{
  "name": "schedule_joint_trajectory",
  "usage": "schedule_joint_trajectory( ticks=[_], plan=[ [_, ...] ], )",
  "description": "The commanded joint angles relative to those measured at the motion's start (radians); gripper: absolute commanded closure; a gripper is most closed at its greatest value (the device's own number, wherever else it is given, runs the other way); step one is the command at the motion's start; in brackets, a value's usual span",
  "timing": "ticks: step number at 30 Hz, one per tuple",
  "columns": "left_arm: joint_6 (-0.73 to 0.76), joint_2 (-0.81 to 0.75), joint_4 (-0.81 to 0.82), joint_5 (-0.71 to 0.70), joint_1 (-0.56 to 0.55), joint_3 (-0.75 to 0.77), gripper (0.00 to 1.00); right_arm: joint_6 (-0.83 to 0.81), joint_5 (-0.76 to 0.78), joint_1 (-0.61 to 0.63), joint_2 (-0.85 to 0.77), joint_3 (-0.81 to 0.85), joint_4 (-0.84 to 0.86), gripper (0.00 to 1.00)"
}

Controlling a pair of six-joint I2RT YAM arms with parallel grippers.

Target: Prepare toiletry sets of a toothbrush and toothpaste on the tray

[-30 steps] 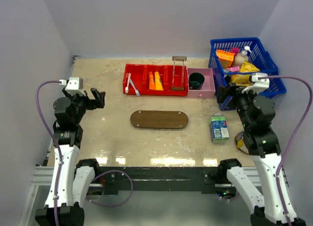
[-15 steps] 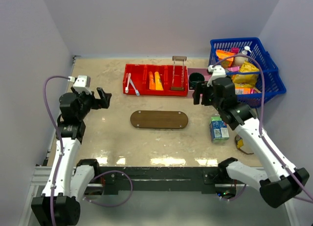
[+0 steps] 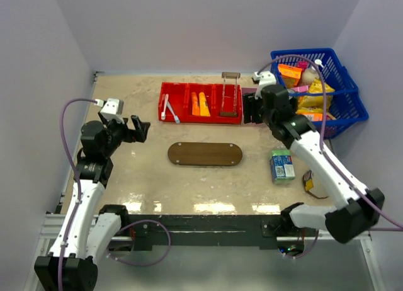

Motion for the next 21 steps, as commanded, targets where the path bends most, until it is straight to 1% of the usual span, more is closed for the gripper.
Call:
schedule_joint_trajectory(
  ticks=[1,3,4,5,7,9,14,17,20,21],
  plan=[
    [0.012,-0.008,0.015,-0.001,-0.019,0.013,0.05,-0.068,-0.044,-0.033,0.183,0.113,0.096,0.33],
    [0.01,0.0,0.012,0.007,-0.022,0.013,0.05,-0.077,-0.107,-0.048,0.257,0.172,0.117,0.33],
    [0.01,0.004,0.011,0.007,-0.022,0.015,0.05,-0.08,-0.126,-0.058,0.327,0.194,0.122,0.33],
    [0.01,0.006,0.009,0.009,-0.024,0.015,0.05,-0.086,-0.135,-0.076,0.357,0.238,0.118,0.33],
    [0.008,0.012,0.012,0.016,-0.022,0.015,0.05,-0.095,-0.164,-0.11,0.427,0.271,0.118,0.34],
    [0.007,0.017,0.017,0.027,-0.022,0.016,0.05,-0.112,-0.195,-0.133,0.458,0.298,0.127,0.35],
    [0.007,0.013,0.018,0.027,-0.022,0.016,0.05,-0.247,-0.215,-0.157,0.562,0.379,0.096,0.37],
    [0.005,0.015,0.017,0.026,-0.022,0.016,0.05,-0.286,-0.216,-0.174,0.628,0.439,0.043,0.39],
    [0.002,0.024,0.018,0.033,-0.022,0.016,0.05,-0.31,-0.221,-0.194,0.664,0.47,0.035,0.4],
    [0.002,0.029,0.017,0.038,-0.022,0.016,0.05,-0.318,-0.244,-0.194,0.682,0.476,0.032,0.41]
  ],
)
